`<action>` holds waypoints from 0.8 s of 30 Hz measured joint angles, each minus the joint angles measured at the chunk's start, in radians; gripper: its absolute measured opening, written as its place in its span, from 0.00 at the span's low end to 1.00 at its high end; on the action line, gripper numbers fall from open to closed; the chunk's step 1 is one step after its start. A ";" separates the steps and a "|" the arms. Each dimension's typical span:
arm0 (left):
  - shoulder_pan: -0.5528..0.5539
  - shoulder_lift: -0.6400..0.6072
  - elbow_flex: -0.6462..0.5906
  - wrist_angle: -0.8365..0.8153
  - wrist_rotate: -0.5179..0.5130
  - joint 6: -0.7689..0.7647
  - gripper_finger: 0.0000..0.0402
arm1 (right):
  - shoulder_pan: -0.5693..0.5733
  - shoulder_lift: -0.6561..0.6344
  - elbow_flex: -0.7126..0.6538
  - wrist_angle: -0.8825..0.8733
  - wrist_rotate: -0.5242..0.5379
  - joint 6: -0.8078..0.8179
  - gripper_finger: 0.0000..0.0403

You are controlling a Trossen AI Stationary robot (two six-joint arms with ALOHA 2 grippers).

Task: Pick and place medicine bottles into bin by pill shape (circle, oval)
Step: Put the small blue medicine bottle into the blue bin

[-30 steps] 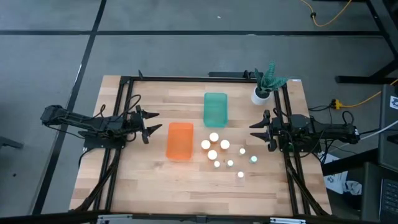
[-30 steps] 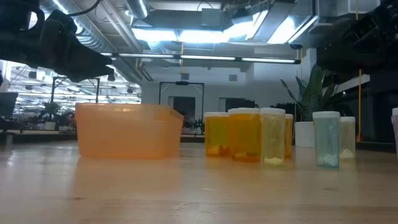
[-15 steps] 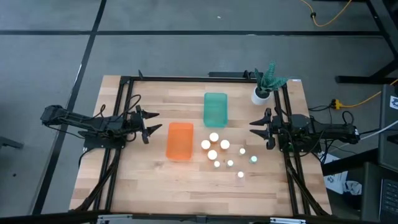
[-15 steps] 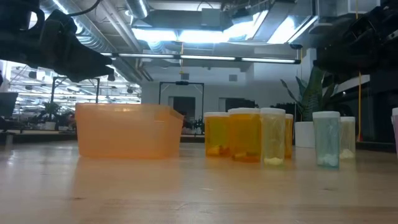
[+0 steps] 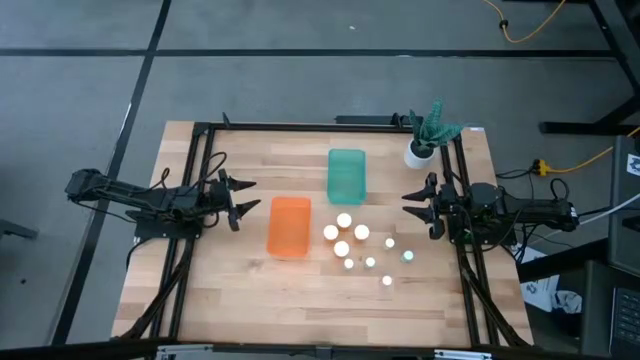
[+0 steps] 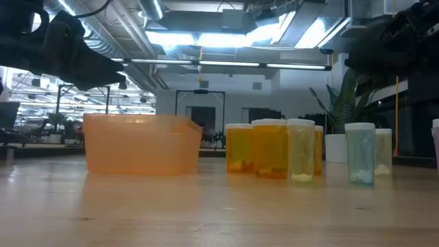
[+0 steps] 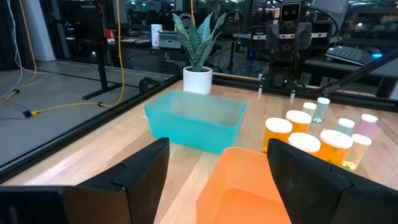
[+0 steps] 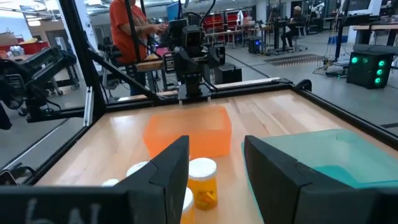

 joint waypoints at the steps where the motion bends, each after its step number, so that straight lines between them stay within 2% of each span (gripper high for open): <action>1: 0.000 0.000 0.000 0.000 0.000 0.017 0.65 | 0.000 0.000 0.000 0.000 0.000 0.000 0.39; 7: 0.000 0.000 0.000 0.000 0.000 0.149 0.65 | 0.000 0.000 0.000 0.000 0.001 -0.002 0.39; 12: 0.000 0.000 0.000 0.001 0.000 0.154 0.65 | 0.000 0.000 0.000 0.000 0.009 -0.003 0.39; 17: 0.000 0.000 0.000 0.001 0.000 0.153 0.65 | 0.000 0.000 0.000 0.000 0.076 -0.003 0.39; 24: 0.000 0.000 0.000 0.001 0.000 0.153 0.65 | 0.000 0.000 0.000 0.006 0.105 -0.003 0.39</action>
